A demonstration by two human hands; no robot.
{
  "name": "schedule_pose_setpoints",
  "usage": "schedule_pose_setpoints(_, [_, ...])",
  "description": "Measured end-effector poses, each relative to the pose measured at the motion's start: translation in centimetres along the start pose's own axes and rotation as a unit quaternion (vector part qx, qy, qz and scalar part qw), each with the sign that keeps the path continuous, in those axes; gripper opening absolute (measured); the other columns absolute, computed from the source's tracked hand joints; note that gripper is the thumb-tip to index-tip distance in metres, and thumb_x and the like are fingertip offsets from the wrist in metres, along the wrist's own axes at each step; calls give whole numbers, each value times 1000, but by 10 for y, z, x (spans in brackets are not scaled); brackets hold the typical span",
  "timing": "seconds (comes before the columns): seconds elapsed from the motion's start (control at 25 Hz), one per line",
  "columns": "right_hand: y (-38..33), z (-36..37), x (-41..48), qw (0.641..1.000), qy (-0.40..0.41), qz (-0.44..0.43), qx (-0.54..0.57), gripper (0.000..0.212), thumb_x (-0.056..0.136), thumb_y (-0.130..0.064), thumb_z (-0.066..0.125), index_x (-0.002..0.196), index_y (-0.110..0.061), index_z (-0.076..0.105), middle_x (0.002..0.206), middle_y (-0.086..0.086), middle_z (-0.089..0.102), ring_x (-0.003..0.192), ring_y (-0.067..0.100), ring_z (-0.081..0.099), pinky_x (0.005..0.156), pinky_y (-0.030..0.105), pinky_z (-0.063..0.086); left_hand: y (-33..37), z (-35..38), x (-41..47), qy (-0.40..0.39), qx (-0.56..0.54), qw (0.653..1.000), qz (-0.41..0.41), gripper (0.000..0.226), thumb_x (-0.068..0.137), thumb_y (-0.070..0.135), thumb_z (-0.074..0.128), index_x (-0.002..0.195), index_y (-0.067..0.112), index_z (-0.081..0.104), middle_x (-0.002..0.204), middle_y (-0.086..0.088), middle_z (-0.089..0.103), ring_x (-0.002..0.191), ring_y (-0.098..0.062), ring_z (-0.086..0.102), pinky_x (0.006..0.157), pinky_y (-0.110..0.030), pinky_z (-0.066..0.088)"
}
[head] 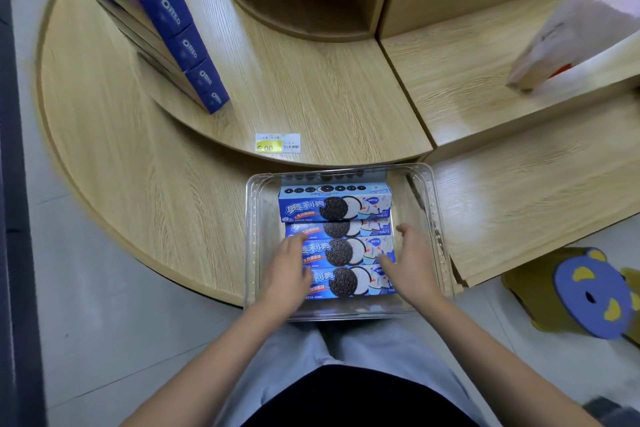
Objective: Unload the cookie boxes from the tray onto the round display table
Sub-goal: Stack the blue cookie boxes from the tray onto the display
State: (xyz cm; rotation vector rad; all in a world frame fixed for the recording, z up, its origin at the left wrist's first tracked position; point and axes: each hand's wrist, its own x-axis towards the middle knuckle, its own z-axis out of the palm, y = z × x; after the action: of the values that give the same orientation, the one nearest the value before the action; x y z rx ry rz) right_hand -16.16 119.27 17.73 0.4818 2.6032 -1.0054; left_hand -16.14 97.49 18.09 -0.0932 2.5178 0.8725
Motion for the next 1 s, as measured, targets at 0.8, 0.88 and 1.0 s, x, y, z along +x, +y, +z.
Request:
schedule_pose_setpoints(0.8, [-12,-6,22,955,-123,199,180,65,66,-11,83,112,-11,37,79,0,52,66,13,54,56,29,46,-22,35,2,-74,-269,919,-278,67,40,7,90,101,11,60,101,-4,70,92,-22,66,87,-36,53])
schedule_pose_setpoints(0.88, [-19,-17,19,947,-155,198,200,66,65,-7,82,115,-11,40,79,-1,55,69,12,58,60,27,49,-20,31,-6,-84,-292,916,-263,62,49,4,87,105,9,59,103,-5,70,93,-22,66,88,-36,52])
schedule_pose_setpoints(1.0, [-31,-26,16,952,-178,166,187,65,61,-9,85,113,-9,46,85,-3,58,75,12,60,62,23,49,-21,21,-18,-96,-295,923,-228,55,56,9,85,105,10,61,105,-7,71,95,-22,67,93,-43,51])
